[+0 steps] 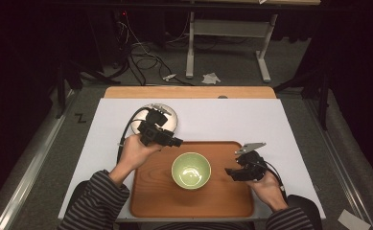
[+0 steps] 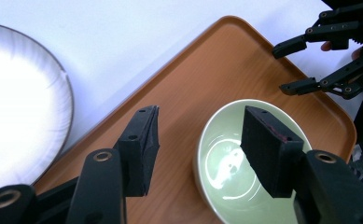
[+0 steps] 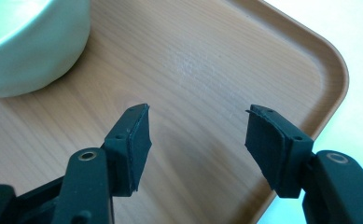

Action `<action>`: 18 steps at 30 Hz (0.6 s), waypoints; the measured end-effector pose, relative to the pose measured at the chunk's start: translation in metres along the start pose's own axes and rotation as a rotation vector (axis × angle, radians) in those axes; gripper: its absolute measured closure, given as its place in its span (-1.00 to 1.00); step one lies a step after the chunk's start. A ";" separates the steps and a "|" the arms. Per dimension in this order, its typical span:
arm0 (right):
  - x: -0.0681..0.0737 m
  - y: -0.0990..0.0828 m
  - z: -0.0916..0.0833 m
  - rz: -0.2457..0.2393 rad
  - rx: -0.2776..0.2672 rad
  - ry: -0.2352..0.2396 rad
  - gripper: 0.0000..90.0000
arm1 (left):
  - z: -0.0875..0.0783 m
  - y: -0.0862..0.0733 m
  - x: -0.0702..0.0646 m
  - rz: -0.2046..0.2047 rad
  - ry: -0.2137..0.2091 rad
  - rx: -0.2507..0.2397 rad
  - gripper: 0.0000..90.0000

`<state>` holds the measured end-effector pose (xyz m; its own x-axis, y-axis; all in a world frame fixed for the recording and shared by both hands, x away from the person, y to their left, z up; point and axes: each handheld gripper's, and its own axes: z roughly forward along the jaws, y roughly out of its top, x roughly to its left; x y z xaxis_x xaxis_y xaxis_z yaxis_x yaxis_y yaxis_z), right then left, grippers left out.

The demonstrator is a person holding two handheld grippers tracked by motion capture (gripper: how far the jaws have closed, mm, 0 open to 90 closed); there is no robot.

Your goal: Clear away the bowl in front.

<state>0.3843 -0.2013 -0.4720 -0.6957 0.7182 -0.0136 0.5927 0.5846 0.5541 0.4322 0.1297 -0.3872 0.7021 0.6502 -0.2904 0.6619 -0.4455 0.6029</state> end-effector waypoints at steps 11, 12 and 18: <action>0.000 0.001 0.001 -0.014 0.005 0.002 -0.08 | -0.018 -0.025 0.012 -0.066 0.033 -0.031 0.09; 0.000 0.001 0.002 -0.016 0.002 0.005 -0.08 | -0.018 -0.027 0.013 -0.071 0.033 -0.032 0.09; 0.000 0.002 0.003 -0.017 0.005 0.002 -0.08 | -0.020 -0.038 0.016 -0.091 0.041 -0.035 0.09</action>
<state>0.3863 -0.1990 -0.4733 -0.7066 0.7073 -0.0209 0.5828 0.5986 0.5495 0.4134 0.1690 -0.4001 0.6276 0.7118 -0.3153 0.7124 -0.3618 0.6013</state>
